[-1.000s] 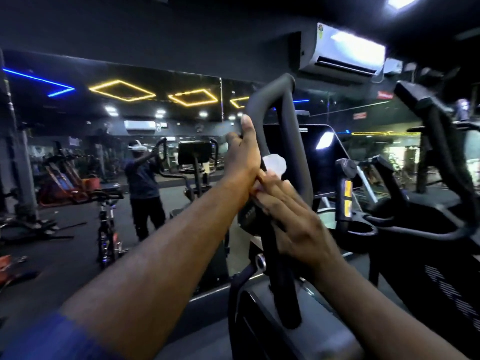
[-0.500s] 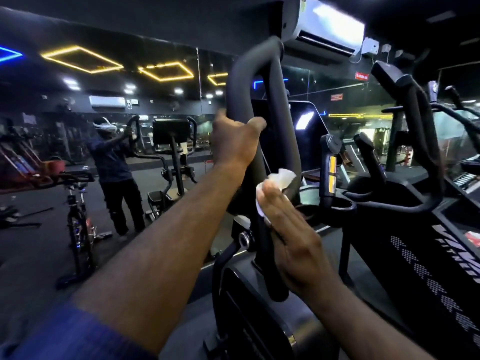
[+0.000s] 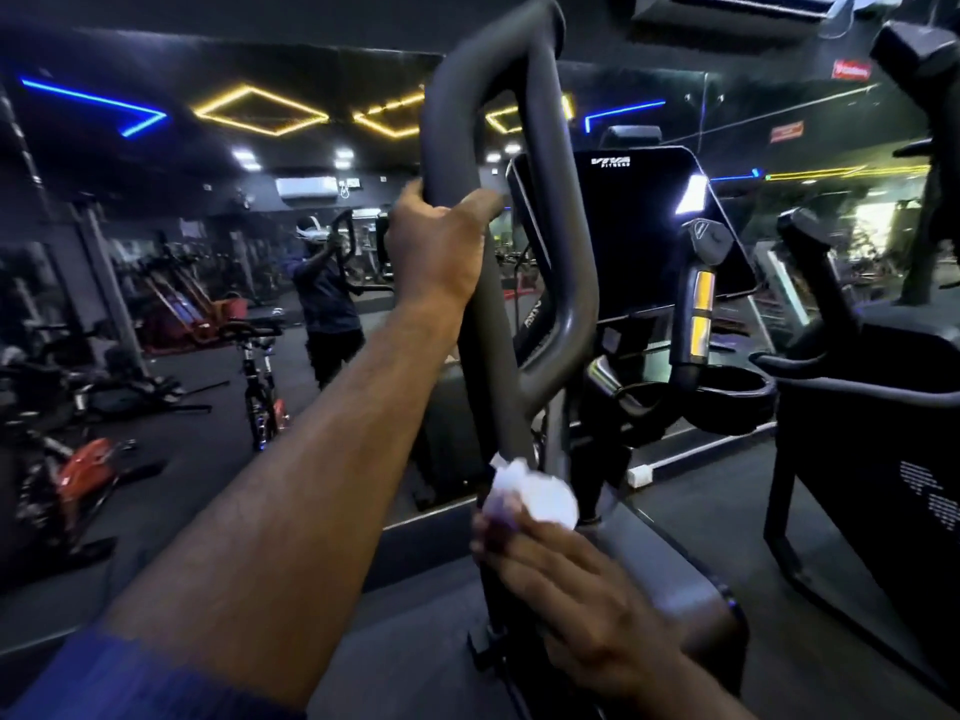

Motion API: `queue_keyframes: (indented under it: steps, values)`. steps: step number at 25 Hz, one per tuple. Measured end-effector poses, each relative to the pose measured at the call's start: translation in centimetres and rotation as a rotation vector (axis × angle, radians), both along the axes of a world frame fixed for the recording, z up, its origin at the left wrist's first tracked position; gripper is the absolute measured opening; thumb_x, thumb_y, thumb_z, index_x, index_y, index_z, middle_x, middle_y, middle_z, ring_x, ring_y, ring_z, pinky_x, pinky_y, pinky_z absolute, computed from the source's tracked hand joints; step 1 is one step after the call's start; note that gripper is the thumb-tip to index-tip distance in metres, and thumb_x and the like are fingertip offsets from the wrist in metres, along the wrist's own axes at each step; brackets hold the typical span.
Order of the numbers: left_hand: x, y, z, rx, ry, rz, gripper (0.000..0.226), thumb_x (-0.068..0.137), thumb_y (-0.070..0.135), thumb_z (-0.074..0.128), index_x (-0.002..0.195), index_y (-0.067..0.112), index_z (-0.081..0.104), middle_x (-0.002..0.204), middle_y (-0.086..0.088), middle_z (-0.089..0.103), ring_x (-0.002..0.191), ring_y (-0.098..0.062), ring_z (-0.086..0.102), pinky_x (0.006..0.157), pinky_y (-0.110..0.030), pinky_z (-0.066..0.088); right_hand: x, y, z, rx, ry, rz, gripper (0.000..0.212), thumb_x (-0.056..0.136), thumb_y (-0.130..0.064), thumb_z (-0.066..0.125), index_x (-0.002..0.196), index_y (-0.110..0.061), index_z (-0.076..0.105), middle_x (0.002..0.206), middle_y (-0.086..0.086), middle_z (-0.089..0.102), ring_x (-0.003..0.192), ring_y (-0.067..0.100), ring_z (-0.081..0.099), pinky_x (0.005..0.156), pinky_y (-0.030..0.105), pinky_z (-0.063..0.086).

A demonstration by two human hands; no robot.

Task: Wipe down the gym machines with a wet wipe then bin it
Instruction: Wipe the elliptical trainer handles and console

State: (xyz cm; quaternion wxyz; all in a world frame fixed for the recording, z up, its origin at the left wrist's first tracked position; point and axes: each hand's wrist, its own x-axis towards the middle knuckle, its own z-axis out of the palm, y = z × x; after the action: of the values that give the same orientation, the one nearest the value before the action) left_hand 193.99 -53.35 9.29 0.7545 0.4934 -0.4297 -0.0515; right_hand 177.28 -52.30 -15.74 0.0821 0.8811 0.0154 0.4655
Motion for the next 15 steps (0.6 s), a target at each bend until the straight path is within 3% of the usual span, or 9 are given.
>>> queue_keyframes:
  steps: [2, 4, 8, 10, 13, 15]
  values:
    - [-0.4, 0.2, -0.1, 0.009, -0.007, 0.050, 0.039, 0.079, 0.024, 0.079, 0.113, 0.017, 0.063, 0.081, 0.003, 0.069, 0.071, -0.013, 0.068, 0.071, -0.040, 0.063, -1.6, -1.1, 1.0, -0.093, 0.059, 0.128, 0.040, 0.106, -0.006, 0.038, 0.135, 0.002, 0.064, 0.138, 0.015, 0.064, 0.140, 0.031, 0.051, 0.118, 0.049, 0.040]
    - [-0.7, 0.3, 0.1, 0.015, 0.002, 0.100, 0.035, 0.079, 0.023, 0.080, 0.110, 0.015, 0.065, 0.079, 0.003, 0.067, 0.065, -0.010, 0.064, 0.067, -0.036, 0.059, -0.6, -2.2, 3.9, -0.057, -0.009, 0.216, 0.039, 0.101, 0.001, 0.046, 0.137, 0.005, 0.060, 0.132, 0.018, 0.063, 0.135, 0.034, 0.054, 0.119, 0.050, 0.039]
    - [-1.9, 0.5, -0.5, 0.072, -0.045, 0.246, 0.036, 0.074, 0.031, 0.075, 0.105, 0.017, 0.066, 0.086, -0.002, 0.071, 0.071, -0.017, 0.065, 0.065, -0.038, 0.057, 1.1, -3.8, 4.9, 0.015, -0.024, 0.283, 0.046, 0.101, 0.006, 0.051, 0.147, 0.005, 0.049, 0.155, 0.018, 0.048, 0.152, 0.029, 0.037, 0.122, 0.053, 0.035]
    - [-2.5, 0.4, -1.0, 0.096, -0.074, 0.362, 0.036, 0.077, 0.033, 0.075, 0.107, 0.016, 0.065, 0.089, 0.001, 0.072, 0.075, -0.016, 0.066, 0.067, -0.035, 0.056, -0.9, -5.4, 4.1, 0.002, 0.032, 0.350, 0.057, 0.091, 0.017, 0.062, 0.145, 0.006, 0.051, 0.157, 0.017, 0.046, 0.152, 0.026, 0.038, 0.123, 0.049, 0.035]
    - [-2.7, 0.3, -1.1, 0.101, -0.103, 0.453, 0.034, 0.081, 0.037, 0.077, 0.104, 0.015, 0.066, 0.091, 0.000, 0.073, 0.079, -0.018, 0.067, 0.068, -0.031, 0.053, -2.0, -8.5, 8.1, 0.136, -0.218, 0.309, 0.048, 0.094, 0.018, 0.055, 0.140, 0.004, 0.058, 0.152, 0.016, 0.052, 0.146, 0.027, 0.048, 0.118, 0.048, 0.042]
    - [-2.8, 0.3, -1.1, 0.097, -0.095, 0.466, 0.037, 0.083, 0.041, 0.078, 0.105, 0.013, 0.069, 0.091, -0.001, 0.074, 0.076, -0.017, 0.067, 0.064, -0.029, 0.050, -1.0, -9.9, 11.8, 0.221, -0.325, 0.207, 0.047, 0.100, 0.015, 0.042, 0.142, 0.002, 0.057, 0.150, 0.015, 0.055, 0.148, 0.029, 0.044, 0.124, 0.046, 0.034]
